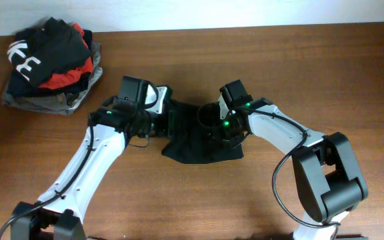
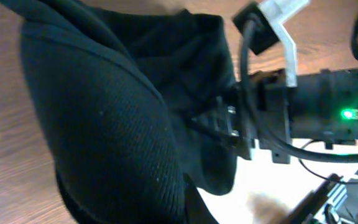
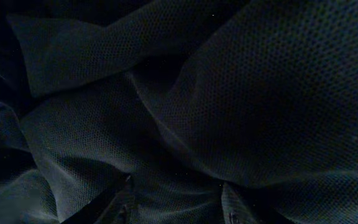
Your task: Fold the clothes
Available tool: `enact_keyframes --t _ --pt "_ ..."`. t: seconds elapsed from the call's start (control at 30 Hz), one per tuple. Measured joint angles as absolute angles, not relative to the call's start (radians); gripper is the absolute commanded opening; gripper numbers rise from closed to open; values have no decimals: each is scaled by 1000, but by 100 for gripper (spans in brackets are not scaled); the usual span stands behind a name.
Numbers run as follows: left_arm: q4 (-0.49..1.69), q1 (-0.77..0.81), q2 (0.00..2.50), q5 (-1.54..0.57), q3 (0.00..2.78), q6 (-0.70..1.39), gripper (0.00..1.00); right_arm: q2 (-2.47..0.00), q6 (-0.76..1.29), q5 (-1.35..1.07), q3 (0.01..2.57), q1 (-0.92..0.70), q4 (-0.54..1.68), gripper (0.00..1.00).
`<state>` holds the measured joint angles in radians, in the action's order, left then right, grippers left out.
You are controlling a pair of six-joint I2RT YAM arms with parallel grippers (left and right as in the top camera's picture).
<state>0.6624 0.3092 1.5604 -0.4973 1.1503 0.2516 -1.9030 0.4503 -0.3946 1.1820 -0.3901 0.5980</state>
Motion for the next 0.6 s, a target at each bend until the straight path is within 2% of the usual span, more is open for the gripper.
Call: enact_keyframes --t 0.1,0.33,0.4,0.6 --pt "661 336 1560 -498 1150 255 8 -1903 456 -395 1182 -390 597 50" --pt "675 355 1560 -447 1150 268 37 -1903 464 -395 1182 -390 597 52" --pt "686 353 1560 -421 1150 274 48 -1903 467 -396 1182 -390 596 56" --pt "707 327 1560 -376 1150 273 63 -1903 468 -407 1185 -390 596 62"
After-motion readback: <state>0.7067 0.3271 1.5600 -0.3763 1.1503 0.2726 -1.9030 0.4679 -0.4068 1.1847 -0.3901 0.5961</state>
